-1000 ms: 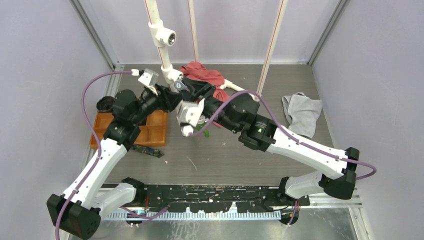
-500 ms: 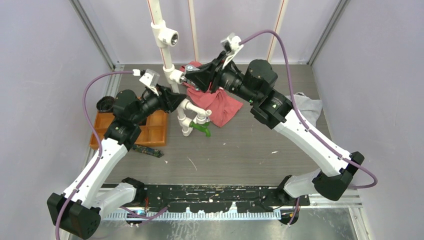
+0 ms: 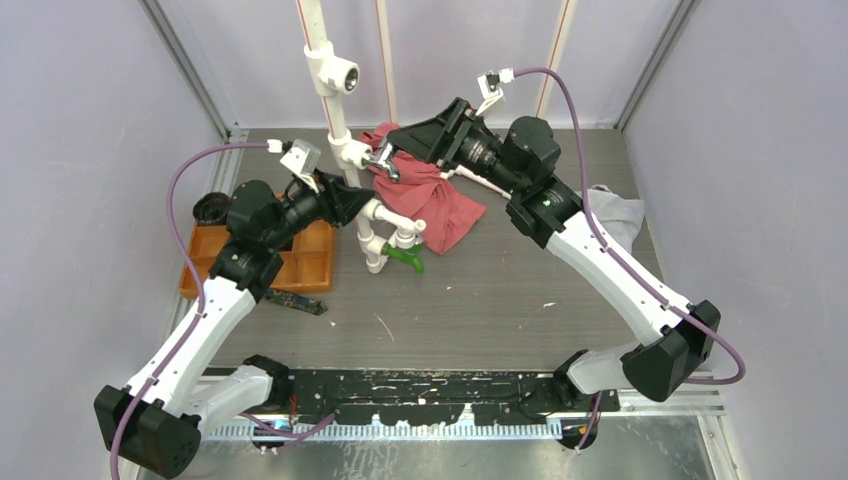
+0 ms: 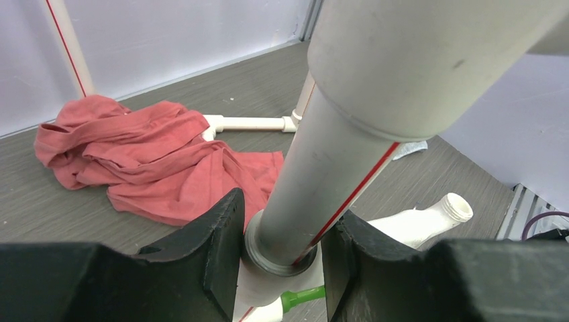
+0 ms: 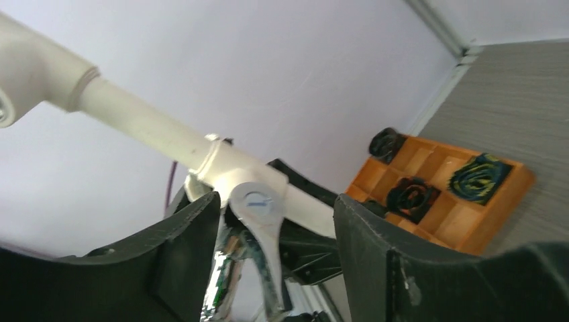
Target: Install the water faucets
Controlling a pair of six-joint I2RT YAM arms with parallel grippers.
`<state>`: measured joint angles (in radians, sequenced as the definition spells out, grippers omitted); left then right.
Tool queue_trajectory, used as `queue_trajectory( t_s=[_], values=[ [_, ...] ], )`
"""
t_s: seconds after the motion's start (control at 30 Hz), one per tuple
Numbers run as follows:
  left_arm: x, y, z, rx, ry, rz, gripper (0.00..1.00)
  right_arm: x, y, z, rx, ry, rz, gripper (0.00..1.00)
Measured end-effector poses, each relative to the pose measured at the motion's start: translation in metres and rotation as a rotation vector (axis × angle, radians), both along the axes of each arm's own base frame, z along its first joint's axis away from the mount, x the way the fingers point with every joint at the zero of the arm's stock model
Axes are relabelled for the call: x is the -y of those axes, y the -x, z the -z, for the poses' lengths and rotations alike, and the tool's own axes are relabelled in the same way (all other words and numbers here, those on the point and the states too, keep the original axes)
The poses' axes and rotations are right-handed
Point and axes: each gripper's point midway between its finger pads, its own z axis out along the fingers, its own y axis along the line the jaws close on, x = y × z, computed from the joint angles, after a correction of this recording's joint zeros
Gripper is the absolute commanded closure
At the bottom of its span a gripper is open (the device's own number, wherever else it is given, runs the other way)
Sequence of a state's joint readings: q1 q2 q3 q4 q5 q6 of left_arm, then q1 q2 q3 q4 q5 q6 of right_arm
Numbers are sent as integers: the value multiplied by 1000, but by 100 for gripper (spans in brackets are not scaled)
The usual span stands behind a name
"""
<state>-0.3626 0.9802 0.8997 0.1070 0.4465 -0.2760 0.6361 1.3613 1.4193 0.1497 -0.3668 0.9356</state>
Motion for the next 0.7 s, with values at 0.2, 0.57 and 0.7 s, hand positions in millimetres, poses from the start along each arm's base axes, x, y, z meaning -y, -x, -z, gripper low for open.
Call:
queue_trajectory(
  t_s=[0.2,0.57,0.7],
  values=[
    [0,0,0,1,0,0,83,27,-17,2,55,75,181,20],
    [0,0,0,0,0,0,83,79,36,-77,825,363,312,17],
    [0,0,0,0,1,0,83,76,74,-70,1216,490,263,8]
  ],
)
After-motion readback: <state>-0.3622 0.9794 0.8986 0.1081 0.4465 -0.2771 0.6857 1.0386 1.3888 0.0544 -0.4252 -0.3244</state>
